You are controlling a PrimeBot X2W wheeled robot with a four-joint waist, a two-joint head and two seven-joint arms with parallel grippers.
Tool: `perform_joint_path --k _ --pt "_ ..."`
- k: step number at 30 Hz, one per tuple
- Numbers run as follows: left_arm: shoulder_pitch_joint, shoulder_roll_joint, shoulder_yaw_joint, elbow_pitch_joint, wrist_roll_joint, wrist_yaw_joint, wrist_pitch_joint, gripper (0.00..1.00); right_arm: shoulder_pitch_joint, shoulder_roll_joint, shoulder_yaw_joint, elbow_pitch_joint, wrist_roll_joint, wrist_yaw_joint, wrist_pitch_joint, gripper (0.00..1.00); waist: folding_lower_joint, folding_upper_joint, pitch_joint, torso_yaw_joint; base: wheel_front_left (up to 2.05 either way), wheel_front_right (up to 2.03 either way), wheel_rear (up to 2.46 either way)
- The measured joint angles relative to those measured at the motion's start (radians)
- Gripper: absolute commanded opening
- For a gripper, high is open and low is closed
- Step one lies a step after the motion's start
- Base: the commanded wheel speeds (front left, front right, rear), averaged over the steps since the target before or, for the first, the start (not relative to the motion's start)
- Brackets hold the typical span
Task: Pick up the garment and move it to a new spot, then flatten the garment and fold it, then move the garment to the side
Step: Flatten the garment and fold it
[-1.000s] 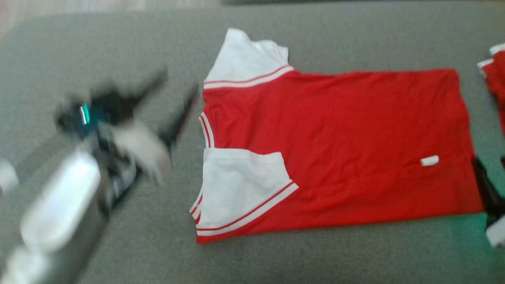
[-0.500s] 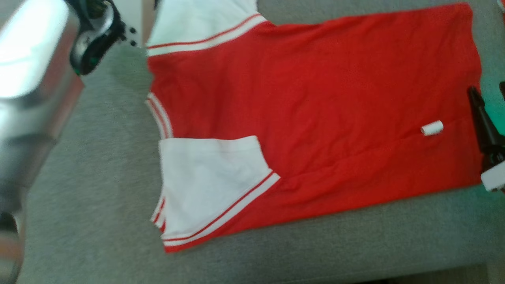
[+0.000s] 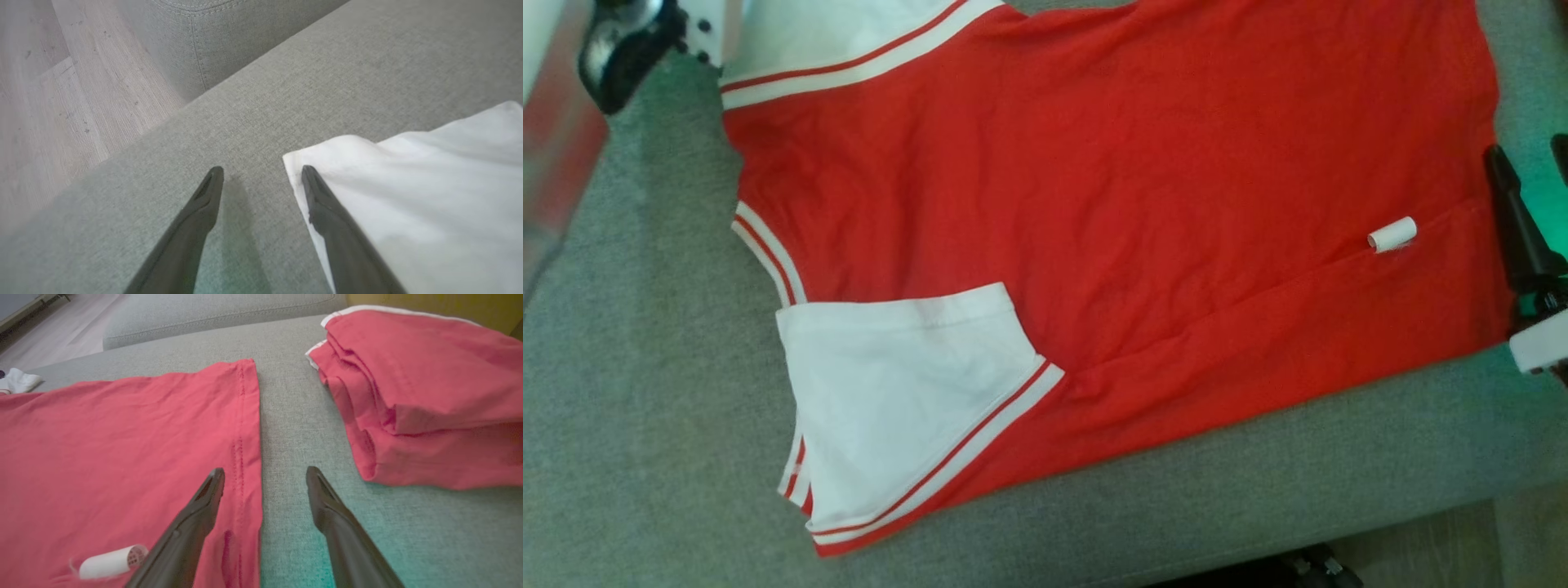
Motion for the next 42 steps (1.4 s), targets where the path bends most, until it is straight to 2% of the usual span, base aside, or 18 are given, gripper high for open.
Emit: perform_joint_path --k 15,16,17,18,19,20,21,22,23,24,27,32,35,38,42 --pt "-0.052 0.026 -0.054 0.004 -0.153 0.0 0.135 1.0 -0.013 0.022 0.016 0.025 0.0 0.0 -0.027 1.0 -0.0001 0.0 0.011 -0.041 0.0 0.0 0.0" --pt "-0.057 0.029 -0.058 0.001 -0.167 0.0 0.152 0.85 -0.013 0.022 0.016 0.028 0.0 0.0 -0.032 1.0 -0.0001 0.0 0.011 -0.043 0.0 0.0 0.0" --pt "-0.063 0.033 -0.067 -0.006 -0.18 0.001 0.172 0.63 -0.013 0.022 0.016 0.031 0.0 0.0 -0.034 1.0 0.0 0.0 0.01 -0.044 0.0 0.0 0.0" --pt "-0.065 0.035 -0.071 -0.015 -0.191 0.001 0.187 0.54 -0.013 0.022 0.015 0.032 0.0 0.0 -0.035 1.0 -0.0001 0.0 0.01 -0.044 0.0 0.0 0.0" --pt "-0.065 0.037 -0.076 -0.03 -0.201 0.001 0.197 0.54 -0.013 0.022 0.014 0.034 0.0 0.0 -0.035 1.0 -0.0001 0.0 0.01 -0.044 0.0 0.0 0.0" --pt "-0.065 0.039 -0.083 -0.04 -0.208 0.001 0.203 0.6 -0.013 0.022 0.014 0.035 0.0 0.0 -0.035 1.0 -0.0001 0.0 0.009 -0.044 0.0 0.0 0.0" --pt "-0.065 0.045 -0.094 -0.057 -0.216 0.002 0.212 0.53 -0.013 0.022 0.013 0.036 0.0 0.0 -0.036 1.0 0.0 0.0 0.009 -0.044 0.0 0.0 0.0" --pt "-0.065 0.052 -0.102 -0.074 -0.231 0.002 0.229 0.39 -0.013 0.022 0.012 0.037 0.0 0.0 -0.036 1.0 -0.0001 0.0 0.008 -0.043 0.0 0.0 0.0" --pt "-0.064 0.058 -0.106 -0.092 -0.253 0.002 0.247 0.15 -0.014 0.022 0.011 0.037 0.0 0.0 -0.036 1.0 -0.0001 0.0 0.007 -0.042 0.0 0.0 0.0" --pt "-0.064 0.063 -0.115 -0.107 -0.266 0.001 0.257 0.0 -0.014 0.022 0.009 0.037 0.0 0.0 -0.036 1.0 -0.0001 0.0 0.007 -0.041 0.0 0.0 0.0" --pt "-0.065 0.084 -0.139 -0.148 -0.263 0.001 0.233 0.0 -0.018 0.022 0.009 0.037 0.0 0.0 -0.036 1.0 -0.0001 0.0 0.011 -0.036 0.0 0.0 0.0" --pt "-0.062 0.089 -0.181 -0.154 -0.214 0.0 0.08 0.0 -0.048 0.022 0.012 0.038 0.0 0.0 -0.035 1.0 0.0001 0.0 0.008 -0.025 0.0 0.0 0.0" --pt "-0.058 0.085 -0.209 -0.15 -0.212 0.0 0.031 0.0 -0.065 0.02 0.016 0.039 -0.006 0.0 -0.025 1.0 0.0 0.0 -0.006 -0.016 0.0 0.0 0.0" --pt "-0.058 0.079 -0.237 -0.149 -0.218 0.0 0.006 0.0 -0.102 0.015 0.019 0.058 -0.024 0.0 0.036 1.0 0.0 0.0 -0.027 -0.007 0.0 0.0 0.0" --pt "-0.058 0.07 -0.268 -0.158 -0.24 0.0 -0.012 0.0 -0.222 0.015 0.029 0.105 -0.065 0.0 0.18 1.0 0.0 0.0 -0.061 0.005 0.0 0.0 0.0"
